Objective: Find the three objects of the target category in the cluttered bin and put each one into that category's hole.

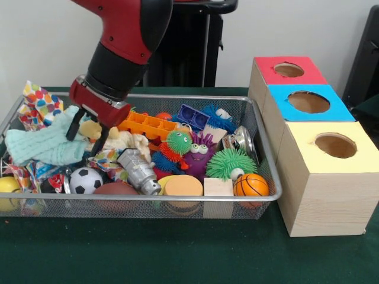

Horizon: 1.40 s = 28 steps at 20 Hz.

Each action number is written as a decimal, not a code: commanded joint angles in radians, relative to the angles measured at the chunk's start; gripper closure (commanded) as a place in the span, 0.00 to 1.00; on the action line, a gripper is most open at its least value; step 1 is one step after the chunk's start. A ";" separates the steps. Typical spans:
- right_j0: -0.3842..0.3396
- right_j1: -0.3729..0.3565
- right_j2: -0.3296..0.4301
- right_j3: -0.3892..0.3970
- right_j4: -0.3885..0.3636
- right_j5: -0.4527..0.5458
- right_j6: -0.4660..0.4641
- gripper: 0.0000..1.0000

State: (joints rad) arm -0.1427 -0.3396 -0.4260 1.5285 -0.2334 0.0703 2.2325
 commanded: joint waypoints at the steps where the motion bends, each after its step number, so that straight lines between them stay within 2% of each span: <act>1: -0.037 0.003 0.233 0.110 -0.029 -0.027 0.064 0.00; 4: -0.066 -0.011 0.278 0.132 -0.021 0.052 0.030 0.00; 6: -0.063 -0.028 0.277 0.137 -0.005 0.139 0.011 0.00; 7: -0.039 -0.030 0.250 0.123 0.011 0.212 0.005 0.00; 9: -0.002 -0.015 0.203 0.088 0.032 0.296 0.015 0.00; 12: 0.050 0.040 0.131 0.008 0.045 0.366 0.047 0.00; 13: 0.095 0.077 0.066 -0.036 0.055 0.390 0.086 0.00; 17: 0.178 0.149 -0.066 -0.101 0.082 0.406 0.207 0.00; 22: 0.179 0.143 -0.076 -0.083 0.112 0.383 0.213 0.00; 28: 0.124 0.187 -0.014 -0.117 0.130 0.304 0.149 0.00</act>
State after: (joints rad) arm 0.0339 -0.2511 -0.5152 1.4539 -0.1581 0.3552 2.2325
